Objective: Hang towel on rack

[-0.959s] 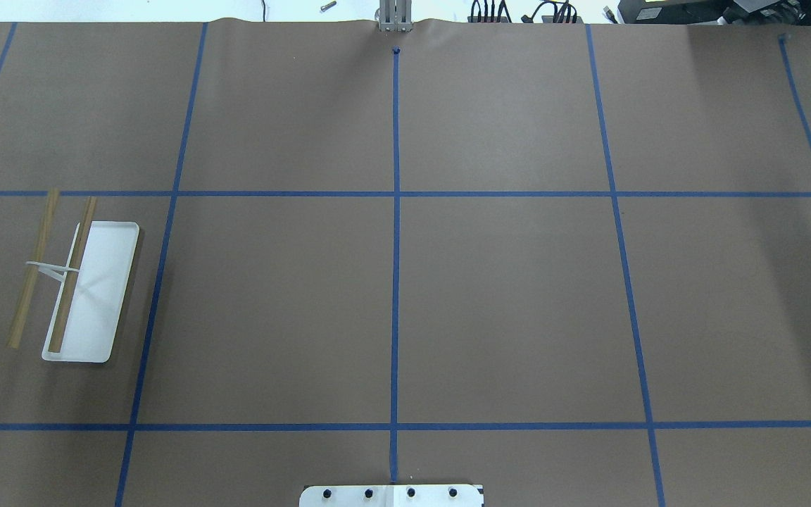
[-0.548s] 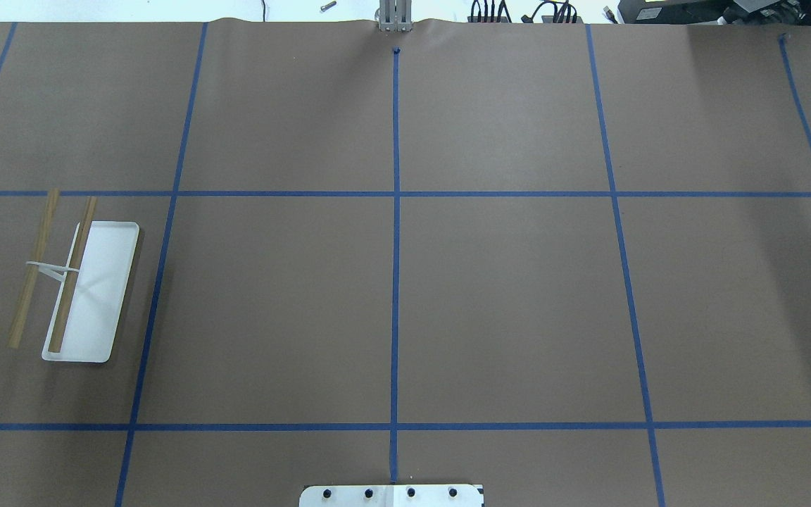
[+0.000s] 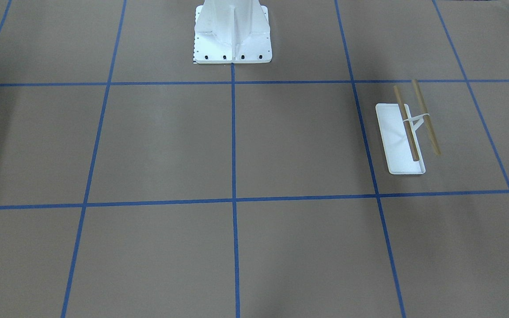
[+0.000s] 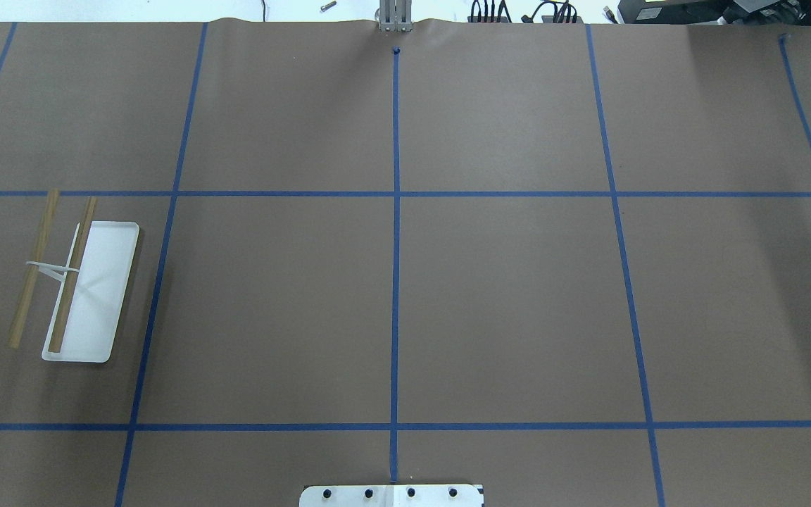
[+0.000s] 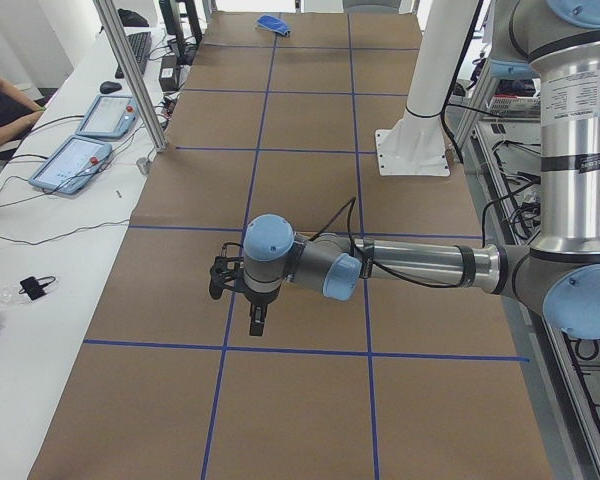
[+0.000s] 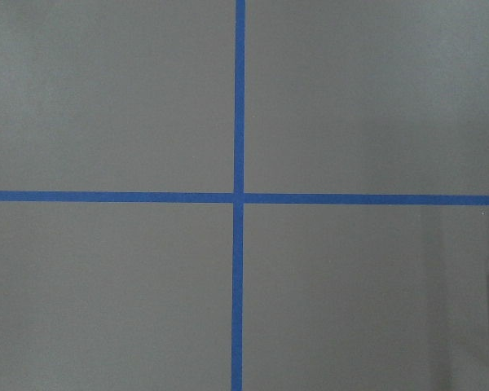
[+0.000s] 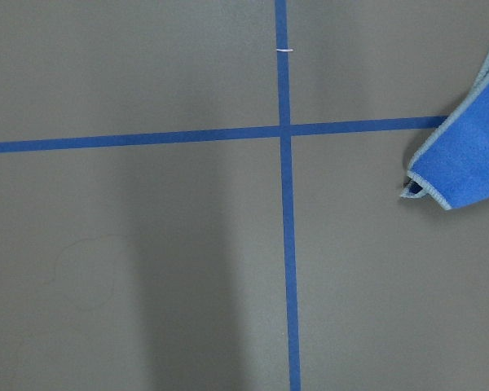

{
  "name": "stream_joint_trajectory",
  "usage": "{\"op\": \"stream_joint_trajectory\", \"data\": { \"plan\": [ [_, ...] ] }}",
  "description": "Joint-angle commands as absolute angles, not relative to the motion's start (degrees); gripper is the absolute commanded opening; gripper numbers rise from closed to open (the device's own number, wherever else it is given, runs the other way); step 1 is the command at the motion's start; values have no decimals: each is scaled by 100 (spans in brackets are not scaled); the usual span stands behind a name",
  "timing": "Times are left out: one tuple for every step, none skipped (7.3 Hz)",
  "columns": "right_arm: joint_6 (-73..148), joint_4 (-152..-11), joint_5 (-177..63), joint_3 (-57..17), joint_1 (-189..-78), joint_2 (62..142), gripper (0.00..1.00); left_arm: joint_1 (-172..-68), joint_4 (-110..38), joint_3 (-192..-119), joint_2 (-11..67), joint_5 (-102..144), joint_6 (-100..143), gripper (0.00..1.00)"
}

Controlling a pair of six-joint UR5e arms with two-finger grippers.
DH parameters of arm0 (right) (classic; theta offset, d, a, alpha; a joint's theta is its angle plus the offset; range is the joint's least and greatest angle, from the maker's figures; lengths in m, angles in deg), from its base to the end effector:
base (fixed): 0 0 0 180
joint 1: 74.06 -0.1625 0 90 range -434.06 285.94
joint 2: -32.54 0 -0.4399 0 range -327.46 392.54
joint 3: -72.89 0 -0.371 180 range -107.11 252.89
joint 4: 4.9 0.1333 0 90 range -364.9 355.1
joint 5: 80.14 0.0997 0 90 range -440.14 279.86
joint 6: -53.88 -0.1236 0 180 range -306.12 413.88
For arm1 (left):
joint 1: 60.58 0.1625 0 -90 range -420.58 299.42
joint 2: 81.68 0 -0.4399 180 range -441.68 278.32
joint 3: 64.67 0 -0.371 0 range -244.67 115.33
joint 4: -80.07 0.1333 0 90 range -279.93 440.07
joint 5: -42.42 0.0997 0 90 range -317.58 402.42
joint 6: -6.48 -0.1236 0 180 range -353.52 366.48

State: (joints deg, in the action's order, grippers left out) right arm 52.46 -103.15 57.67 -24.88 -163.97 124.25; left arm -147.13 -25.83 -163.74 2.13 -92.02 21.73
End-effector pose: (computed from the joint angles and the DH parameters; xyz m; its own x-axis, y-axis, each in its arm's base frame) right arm 0.0410 -0.4523 0.6498 0.6715 0.0520 0.7392 -0.0151 0.9983 -0.0565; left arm -0.0198 -0.4479 0.6326 0.6895 0.0100 -0.7242 0.1289 0.9823 0.1362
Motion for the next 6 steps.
{"op": "stream_joint_trajectory", "data": {
  "plan": [
    [5238,-10308,5750,-2510,-16397,12386,100,-14707,-2610,-16381,217,-9196,2203,98],
    [5238,-10308,5750,-2493,-16397,12316,100,-14707,-2601,-16381,208,-9222,2212,98],
    [5229,-10316,5776,-2484,-16397,12280,100,-14707,-2645,-16459,199,-9240,2169,98],
    [5238,-10308,5741,-2493,-16397,12332,100,-14698,-2619,-16460,243,-9188,2238,98],
    [5229,-10308,5689,-2406,-16397,12359,100,-14698,-2558,-16416,304,-9188,2439,98],
    [5221,-10316,5706,-2370,-16397,12394,100,-14698,-2575,-16433,296,-9188,2502,98]
  ]
}}
